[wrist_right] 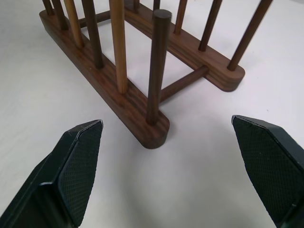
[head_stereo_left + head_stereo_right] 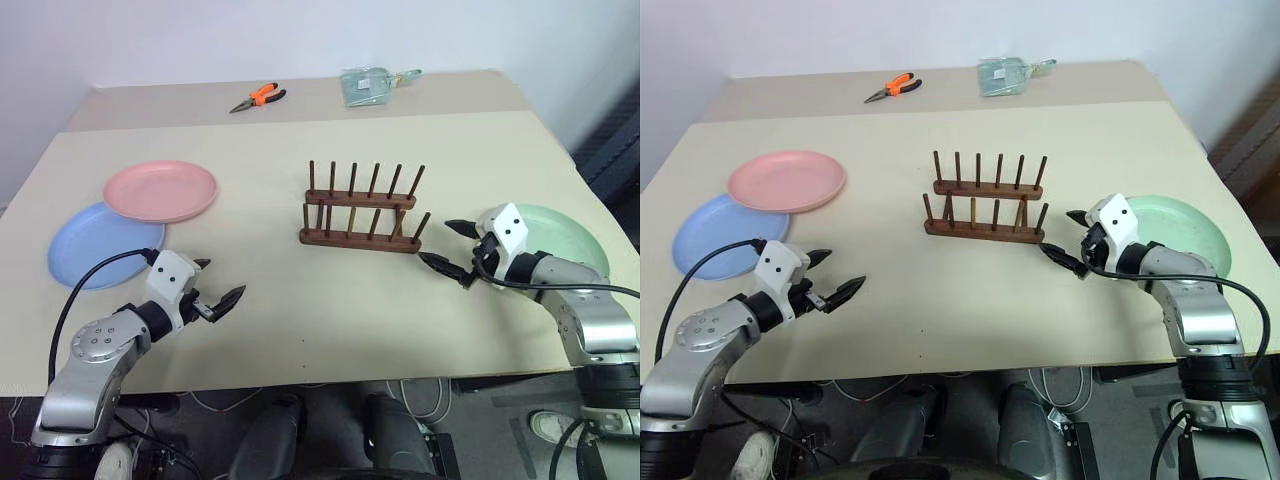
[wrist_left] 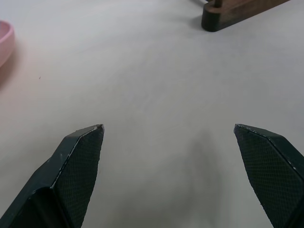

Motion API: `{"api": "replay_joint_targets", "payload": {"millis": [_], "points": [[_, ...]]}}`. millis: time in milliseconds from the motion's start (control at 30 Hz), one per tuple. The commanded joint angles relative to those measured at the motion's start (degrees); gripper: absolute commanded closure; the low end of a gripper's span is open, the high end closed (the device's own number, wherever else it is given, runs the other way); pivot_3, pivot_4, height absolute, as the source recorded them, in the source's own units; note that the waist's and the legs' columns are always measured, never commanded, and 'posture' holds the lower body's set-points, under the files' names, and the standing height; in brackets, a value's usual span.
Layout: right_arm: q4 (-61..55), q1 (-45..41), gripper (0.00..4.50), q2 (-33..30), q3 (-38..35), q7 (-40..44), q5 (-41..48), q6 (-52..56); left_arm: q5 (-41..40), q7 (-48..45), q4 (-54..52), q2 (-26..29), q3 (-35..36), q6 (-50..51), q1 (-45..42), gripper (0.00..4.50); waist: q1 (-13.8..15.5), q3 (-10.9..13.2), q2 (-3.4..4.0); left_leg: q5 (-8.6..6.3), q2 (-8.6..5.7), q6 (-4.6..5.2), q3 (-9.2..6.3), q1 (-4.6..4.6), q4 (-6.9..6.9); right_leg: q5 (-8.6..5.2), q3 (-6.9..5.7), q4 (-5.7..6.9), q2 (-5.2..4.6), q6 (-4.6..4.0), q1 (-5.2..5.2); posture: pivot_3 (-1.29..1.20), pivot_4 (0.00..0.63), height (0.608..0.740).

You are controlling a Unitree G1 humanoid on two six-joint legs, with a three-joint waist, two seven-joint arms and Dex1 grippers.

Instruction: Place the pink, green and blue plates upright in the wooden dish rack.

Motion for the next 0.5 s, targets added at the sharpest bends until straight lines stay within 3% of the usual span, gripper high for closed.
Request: {"api": "replay_joint_targets", "payload": {"millis": [33,367,500], "points": [[-0.91,-0.97,0.06,0.31,-0.10,-0.25,-0.25,-1.24,0.42,0.08,-0.07,-0.32,-0.60,-1.49,-0.51,0.00,0.01,0.00,0.00,0.00,0.00,0.00,0.00,0.00,0.00,0.00,0.00,0.00,0.00,0.00,0.00,0.00,0.150,0.739],[-1.78,-0.31,0.06,0.58,1.12,-1.02,-1.33,-0.73,0.71,-4.08,7.55,-0.47,-4.96,-3.22,-8.48,0.00,0.06,0.00,0.00,0.01,0.00,-0.01,0.00,0.03,0.03,0.08,-0.01,0.01,0.03,-0.06,0.03,0.00,0.150,0.739],[-5.01,2.12,0.06,1.01,-0.13,-3.39,-1.16,0.13,4.12,-10.12,21.52,-1.38,-11.70,-8.05,-21.18,0.00,0.32,0.01,-0.02,0.01,-0.03,-0.01,-0.01,0.03,0.06,0.20,-0.04,0.00,0.03,-0.07,0.08,0.00,0.150,0.739]]}}
